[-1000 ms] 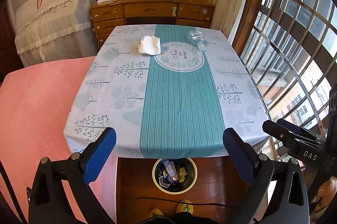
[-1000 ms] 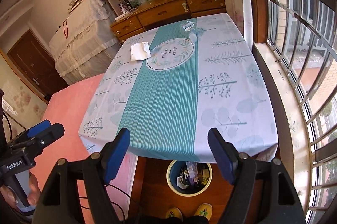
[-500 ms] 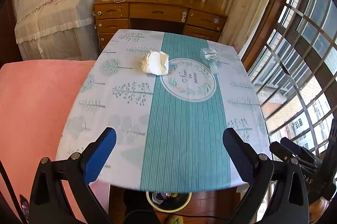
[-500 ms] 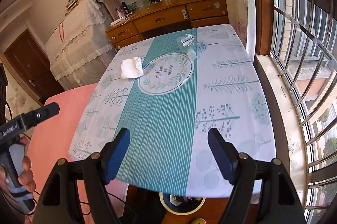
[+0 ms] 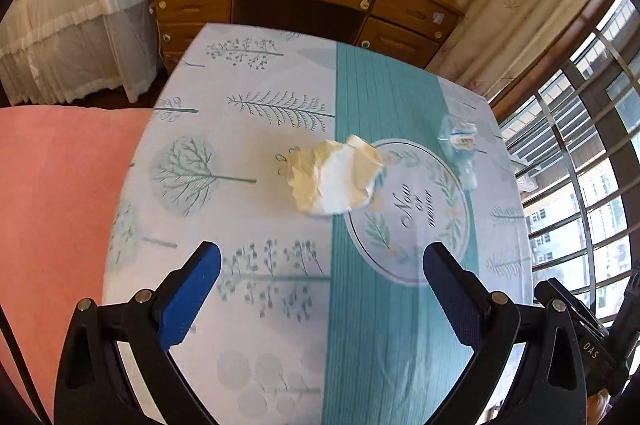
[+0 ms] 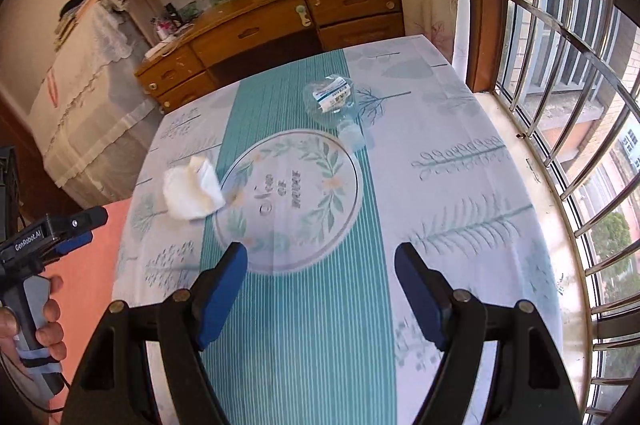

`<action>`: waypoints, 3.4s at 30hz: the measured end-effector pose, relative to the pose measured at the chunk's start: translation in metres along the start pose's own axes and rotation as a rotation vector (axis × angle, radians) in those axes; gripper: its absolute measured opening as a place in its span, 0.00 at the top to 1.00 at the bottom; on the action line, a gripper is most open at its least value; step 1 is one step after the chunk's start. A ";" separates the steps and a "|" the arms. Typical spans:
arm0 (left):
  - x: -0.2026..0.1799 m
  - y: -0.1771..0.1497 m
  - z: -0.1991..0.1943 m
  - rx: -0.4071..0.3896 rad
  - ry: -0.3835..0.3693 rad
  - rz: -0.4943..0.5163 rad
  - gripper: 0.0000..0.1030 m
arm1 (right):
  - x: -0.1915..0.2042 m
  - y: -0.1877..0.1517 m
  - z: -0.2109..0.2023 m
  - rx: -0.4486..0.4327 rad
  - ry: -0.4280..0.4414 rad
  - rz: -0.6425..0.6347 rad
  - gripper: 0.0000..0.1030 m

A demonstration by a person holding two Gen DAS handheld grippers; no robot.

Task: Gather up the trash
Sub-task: 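Grasp the crumpled tissue with the left tool while the right tool grasps the clear plastic bottle, then carry the tissue and plastic bottle down toward the bin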

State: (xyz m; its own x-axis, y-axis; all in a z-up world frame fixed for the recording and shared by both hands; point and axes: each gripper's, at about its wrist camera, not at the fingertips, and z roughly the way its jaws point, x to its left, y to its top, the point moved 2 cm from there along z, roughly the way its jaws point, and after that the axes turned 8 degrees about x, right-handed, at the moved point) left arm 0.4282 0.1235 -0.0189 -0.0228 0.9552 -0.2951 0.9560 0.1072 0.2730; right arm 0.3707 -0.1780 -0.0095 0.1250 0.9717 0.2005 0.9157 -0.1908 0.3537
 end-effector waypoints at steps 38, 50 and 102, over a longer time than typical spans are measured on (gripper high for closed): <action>-0.049 0.096 0.173 0.207 -0.168 0.114 0.50 | -0.023 0.158 0.172 0.084 -0.006 0.099 0.63; -0.051 0.069 0.141 0.171 -0.138 0.121 0.60 | 0.009 0.078 0.132 0.134 0.015 0.017 0.69; -0.083 -0.412 0.003 0.239 0.109 0.107 0.60 | -0.052 -0.329 -0.025 0.385 0.129 -0.127 0.69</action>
State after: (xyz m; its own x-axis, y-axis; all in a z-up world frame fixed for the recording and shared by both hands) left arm 0.0374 -0.0009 -0.1097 0.0631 0.9831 -0.1721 0.9962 -0.0517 0.0697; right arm 0.0530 -0.1693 -0.1138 -0.0248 0.9539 0.2990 0.9996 0.0195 0.0209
